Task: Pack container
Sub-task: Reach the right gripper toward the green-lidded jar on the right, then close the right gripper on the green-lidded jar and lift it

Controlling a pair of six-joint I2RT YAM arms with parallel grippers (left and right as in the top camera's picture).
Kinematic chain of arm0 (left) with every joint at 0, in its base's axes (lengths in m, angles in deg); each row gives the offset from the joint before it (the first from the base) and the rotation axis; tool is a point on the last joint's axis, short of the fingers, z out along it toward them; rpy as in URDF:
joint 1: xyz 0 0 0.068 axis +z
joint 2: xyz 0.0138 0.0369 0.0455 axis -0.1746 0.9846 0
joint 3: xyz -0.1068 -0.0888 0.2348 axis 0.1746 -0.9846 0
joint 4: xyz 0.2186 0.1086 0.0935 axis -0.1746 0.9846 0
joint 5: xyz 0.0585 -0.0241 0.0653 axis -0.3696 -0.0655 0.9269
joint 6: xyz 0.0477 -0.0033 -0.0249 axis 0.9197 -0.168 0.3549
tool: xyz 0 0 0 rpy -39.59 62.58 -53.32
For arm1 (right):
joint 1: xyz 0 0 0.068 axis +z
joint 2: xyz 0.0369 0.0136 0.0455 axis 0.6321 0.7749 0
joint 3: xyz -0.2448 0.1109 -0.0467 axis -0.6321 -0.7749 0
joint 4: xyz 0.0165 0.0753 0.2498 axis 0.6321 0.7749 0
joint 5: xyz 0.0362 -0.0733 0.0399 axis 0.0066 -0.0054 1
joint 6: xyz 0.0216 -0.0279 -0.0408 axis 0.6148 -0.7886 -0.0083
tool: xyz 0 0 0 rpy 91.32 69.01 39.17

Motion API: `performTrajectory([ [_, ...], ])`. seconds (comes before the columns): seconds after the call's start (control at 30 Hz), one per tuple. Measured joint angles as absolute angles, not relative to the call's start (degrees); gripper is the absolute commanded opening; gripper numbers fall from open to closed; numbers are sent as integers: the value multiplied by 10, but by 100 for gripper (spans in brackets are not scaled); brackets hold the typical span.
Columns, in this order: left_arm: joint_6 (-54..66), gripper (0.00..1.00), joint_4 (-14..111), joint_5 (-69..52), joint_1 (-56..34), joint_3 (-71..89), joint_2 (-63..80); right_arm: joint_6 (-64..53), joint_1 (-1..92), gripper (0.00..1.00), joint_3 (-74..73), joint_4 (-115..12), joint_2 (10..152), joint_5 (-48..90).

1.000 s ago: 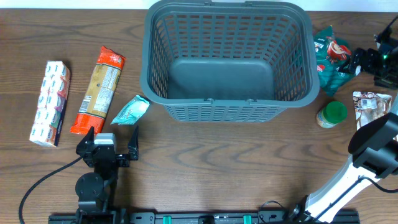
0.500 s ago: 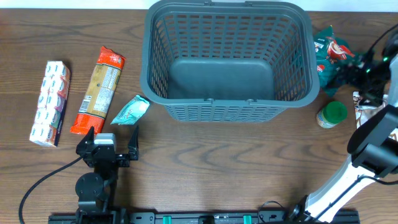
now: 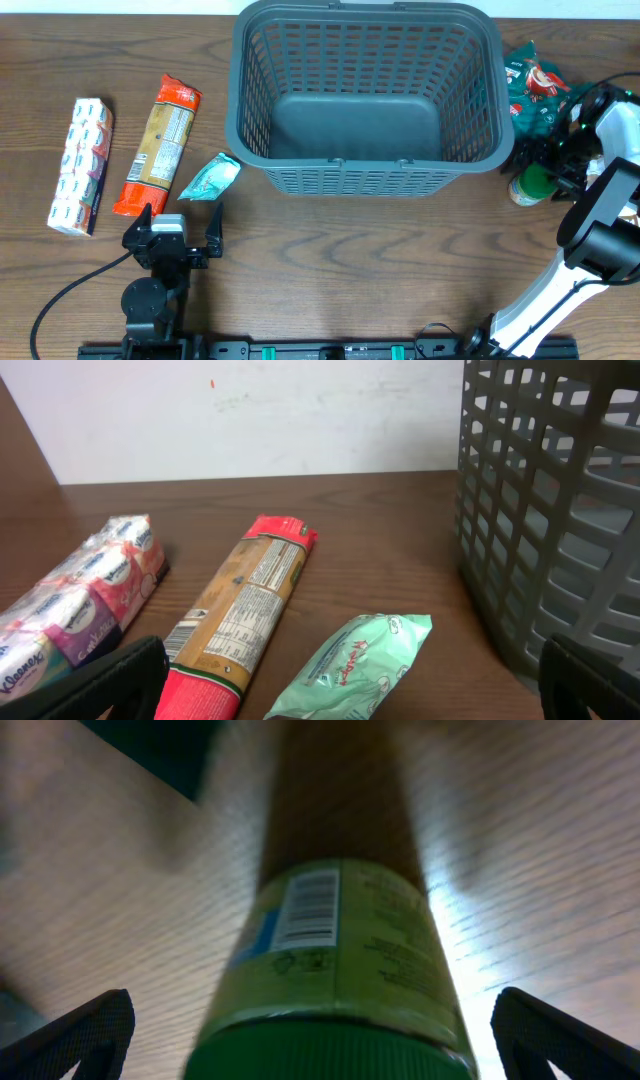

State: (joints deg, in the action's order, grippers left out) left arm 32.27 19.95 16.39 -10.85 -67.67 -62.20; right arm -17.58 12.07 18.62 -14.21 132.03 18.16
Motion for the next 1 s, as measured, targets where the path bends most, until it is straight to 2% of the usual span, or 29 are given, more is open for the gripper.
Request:
performTrajectory([
  [0.67, 323, 98, 200, 164, -109, -677, -622, -158, 121, 99, 178, -132, 1319, 180],
  [0.8, 323, 99, 200, 164, -109, -677, -622, -156, 121, 94, 178, -131, 1319, 184],
  [1.0, 323, 99, 200, 164, -109, -677, -622, -154, 121, 94, 178, -127, 1319, 184],
])
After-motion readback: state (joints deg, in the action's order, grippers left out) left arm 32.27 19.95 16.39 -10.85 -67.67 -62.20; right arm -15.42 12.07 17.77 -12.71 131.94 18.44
